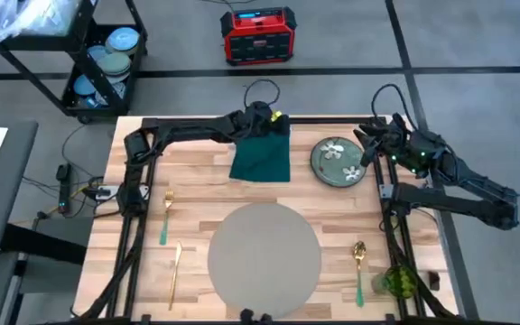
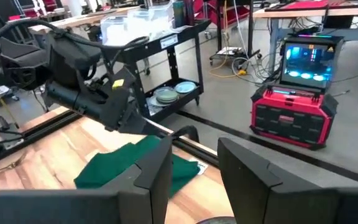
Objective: Set table place
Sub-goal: Fold the green napkin
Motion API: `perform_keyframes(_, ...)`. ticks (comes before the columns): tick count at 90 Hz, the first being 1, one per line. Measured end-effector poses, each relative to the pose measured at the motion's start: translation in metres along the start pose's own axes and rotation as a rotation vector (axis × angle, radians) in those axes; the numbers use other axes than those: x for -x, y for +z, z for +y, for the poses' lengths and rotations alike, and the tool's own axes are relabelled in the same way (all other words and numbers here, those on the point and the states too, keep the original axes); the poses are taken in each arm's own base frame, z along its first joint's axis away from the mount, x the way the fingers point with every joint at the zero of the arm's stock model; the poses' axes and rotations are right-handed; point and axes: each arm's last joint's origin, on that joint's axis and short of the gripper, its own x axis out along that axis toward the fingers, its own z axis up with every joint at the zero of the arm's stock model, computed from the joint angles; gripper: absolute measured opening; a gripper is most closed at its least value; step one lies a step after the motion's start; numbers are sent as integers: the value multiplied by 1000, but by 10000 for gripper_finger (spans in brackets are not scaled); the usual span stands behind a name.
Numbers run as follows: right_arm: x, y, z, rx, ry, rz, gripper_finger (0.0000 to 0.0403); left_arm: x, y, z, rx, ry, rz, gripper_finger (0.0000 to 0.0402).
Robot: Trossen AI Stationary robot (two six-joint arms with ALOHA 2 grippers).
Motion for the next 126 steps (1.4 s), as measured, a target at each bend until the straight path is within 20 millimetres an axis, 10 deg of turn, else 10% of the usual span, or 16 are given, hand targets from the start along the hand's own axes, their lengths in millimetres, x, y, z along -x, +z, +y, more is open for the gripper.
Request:
perform_keyframes(34, 0, -1, 0, 4, 17, 17, 119, 9, -11, 34, -262, 238, 327, 134)
perform_keyframes(91, 1, -4, 1, -22, 72, 48, 119, 38, 83, 135, -197, 81, 505, 133)
perform_keyframes(126, 1, -1, 2, -61, 76, 23, 119, 34, 74, 159, -291, -2, 608, 132)
